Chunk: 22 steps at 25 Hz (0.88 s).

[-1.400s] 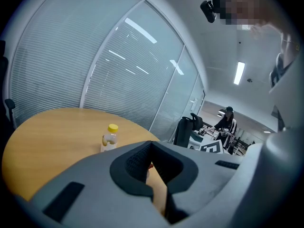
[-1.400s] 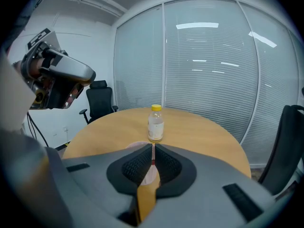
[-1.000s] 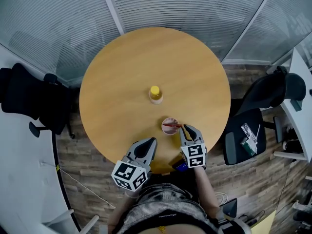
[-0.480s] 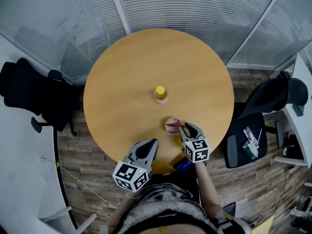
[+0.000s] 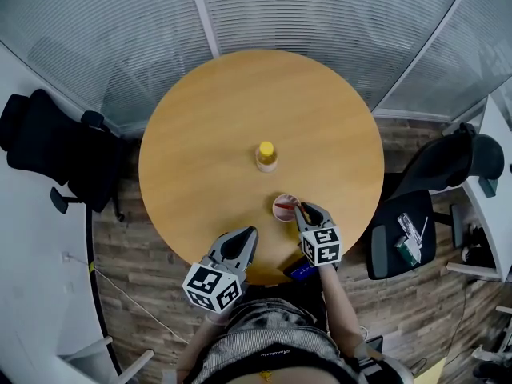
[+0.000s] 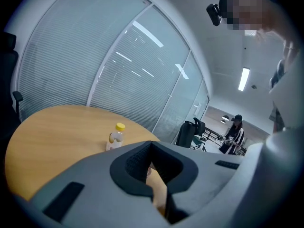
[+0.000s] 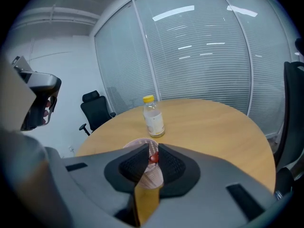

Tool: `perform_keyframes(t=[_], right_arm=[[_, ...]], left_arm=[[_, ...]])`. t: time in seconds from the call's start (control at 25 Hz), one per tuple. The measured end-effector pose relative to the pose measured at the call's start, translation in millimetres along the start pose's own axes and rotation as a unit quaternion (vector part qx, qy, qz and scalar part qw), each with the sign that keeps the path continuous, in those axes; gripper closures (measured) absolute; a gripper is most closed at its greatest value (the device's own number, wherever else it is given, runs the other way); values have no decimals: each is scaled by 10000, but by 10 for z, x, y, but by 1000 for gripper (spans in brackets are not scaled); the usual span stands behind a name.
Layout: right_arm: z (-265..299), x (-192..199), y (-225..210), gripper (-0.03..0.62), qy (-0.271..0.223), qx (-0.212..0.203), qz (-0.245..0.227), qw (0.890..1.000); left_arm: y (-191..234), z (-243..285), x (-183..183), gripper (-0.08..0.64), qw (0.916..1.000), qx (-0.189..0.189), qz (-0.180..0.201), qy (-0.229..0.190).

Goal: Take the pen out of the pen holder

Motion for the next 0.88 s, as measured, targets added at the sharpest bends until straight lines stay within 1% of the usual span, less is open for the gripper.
perform_keyframes(t=[0.08,0.2,0.36,0.56,0.76,0.88], right_arm=[[-15,-16,23,522,10,1,-114,9999],[-54,-80,67,522,-3,23,-414,9991],[-124,-129,136,523,48,-6,-841,9964],[-261,-283,238,523,-19,-58,-1174,9931],[-470,-534,321,523,-310,-128,-1339,9904],[-596,-707,395,523,-475,-154,-1449,9882]], left_arm=[[8,0,7,555,10000,12,-21,0],[11,2,11,555,10000,-6,-13,-16],[0,4,9,555,9999,-20,130,-5],[-1,15,23,555,9998,-1,220,36],[-52,51,21,555,9996,62,276,-7],[-76,60,-5,555,9990,66,442,2]])
Point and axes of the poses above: the fingertips, and each gripper's own axes: z forward along the fingers, y to its left, x out of its underside, the point moved 8 cm from there along -z, backward along the fingers, and after that the axes turned 6 degrees about x, right-handed, at the moved point
